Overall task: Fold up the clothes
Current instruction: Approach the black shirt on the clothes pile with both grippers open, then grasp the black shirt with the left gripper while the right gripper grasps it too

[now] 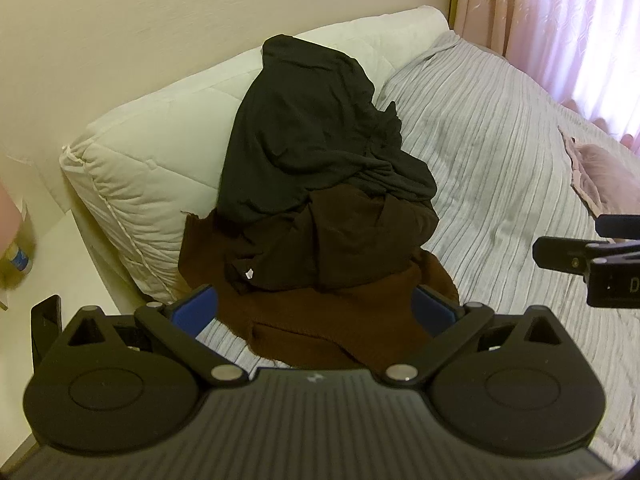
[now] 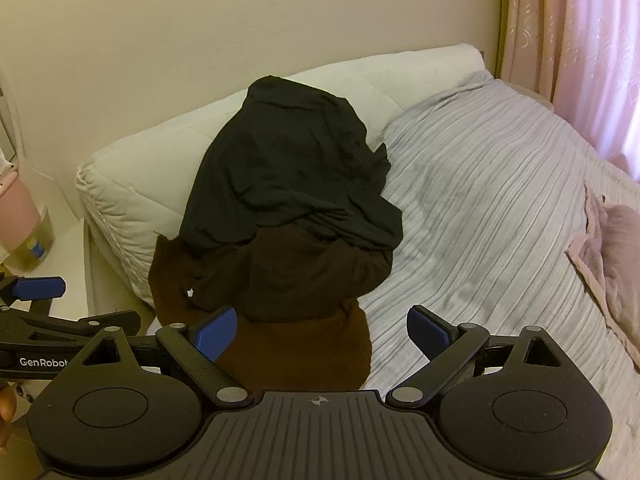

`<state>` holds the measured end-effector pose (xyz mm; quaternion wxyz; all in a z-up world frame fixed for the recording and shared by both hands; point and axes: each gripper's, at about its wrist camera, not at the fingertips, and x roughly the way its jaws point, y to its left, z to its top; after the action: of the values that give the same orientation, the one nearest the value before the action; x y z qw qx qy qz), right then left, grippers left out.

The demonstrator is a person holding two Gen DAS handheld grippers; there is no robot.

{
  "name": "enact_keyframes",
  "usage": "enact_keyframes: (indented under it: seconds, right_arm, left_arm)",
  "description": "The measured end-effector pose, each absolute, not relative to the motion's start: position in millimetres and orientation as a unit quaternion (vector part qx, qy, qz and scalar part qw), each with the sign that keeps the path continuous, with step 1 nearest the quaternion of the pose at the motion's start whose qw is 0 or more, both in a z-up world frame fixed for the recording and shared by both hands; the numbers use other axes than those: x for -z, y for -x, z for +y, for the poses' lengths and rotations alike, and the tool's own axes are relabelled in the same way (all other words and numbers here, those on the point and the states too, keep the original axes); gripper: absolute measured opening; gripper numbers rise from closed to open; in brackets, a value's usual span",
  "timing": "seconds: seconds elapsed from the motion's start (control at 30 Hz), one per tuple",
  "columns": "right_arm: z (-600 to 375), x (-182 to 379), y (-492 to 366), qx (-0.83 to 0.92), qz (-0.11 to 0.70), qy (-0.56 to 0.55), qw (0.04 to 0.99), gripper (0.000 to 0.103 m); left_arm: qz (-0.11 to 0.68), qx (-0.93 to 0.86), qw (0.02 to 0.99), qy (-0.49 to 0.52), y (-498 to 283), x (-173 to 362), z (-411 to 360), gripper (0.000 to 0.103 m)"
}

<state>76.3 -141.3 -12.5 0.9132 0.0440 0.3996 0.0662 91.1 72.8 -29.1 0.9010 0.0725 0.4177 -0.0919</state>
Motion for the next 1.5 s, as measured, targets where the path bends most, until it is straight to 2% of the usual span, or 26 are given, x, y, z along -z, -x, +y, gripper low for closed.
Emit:
enact_keyframes:
  seconds: [1.07, 1.5]
  right_arm:
    - [-160.9, 22.4, -84.9, -0.098, 0.409, -0.043, 0.906, 0.094]
    - [-180.6, 46.4, -95.9, -0.147, 0.394, 0.023, 0.907, 0.094]
  left_arm:
    - [0.432, 0.064, 0.897, -0.066, -85.0, 31.6, 58.2, 0.102]
    - [0.427, 0.046, 0.896, -0.115, -68.0, 35.2, 61.0, 0.102]
